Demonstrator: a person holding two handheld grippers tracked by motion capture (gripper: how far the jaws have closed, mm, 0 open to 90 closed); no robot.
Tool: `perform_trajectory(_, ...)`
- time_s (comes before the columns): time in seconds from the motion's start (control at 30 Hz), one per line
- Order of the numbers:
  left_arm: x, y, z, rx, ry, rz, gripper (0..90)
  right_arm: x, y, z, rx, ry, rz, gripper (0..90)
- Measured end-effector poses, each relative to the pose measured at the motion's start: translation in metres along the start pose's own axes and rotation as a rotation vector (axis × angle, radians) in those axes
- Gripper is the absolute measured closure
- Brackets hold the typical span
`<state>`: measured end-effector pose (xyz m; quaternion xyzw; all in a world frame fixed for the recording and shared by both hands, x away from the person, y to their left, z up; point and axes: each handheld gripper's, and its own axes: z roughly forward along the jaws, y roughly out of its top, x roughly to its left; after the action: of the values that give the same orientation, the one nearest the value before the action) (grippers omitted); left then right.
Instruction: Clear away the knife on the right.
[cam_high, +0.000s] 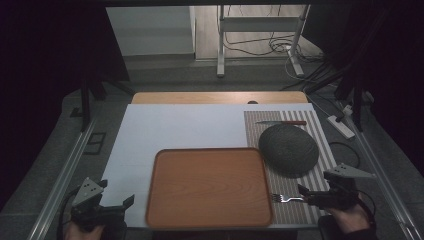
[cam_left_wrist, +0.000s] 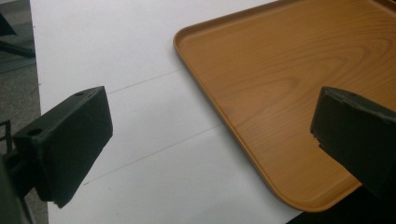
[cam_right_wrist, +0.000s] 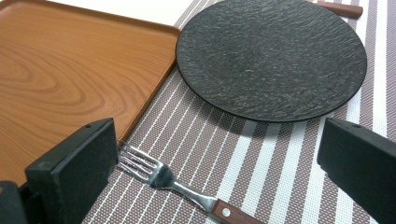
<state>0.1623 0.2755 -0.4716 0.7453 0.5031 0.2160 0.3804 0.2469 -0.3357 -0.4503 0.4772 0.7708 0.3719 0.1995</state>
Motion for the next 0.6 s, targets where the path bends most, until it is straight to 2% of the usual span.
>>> perform_trajectory(0.6, 0.0017, -0.0001, -0.0005, -0.003, -0.017, -0.022, 0.0, 0.0038, 0.0011, 0.0031, 0.031, 0.003, -0.035, 0.0)
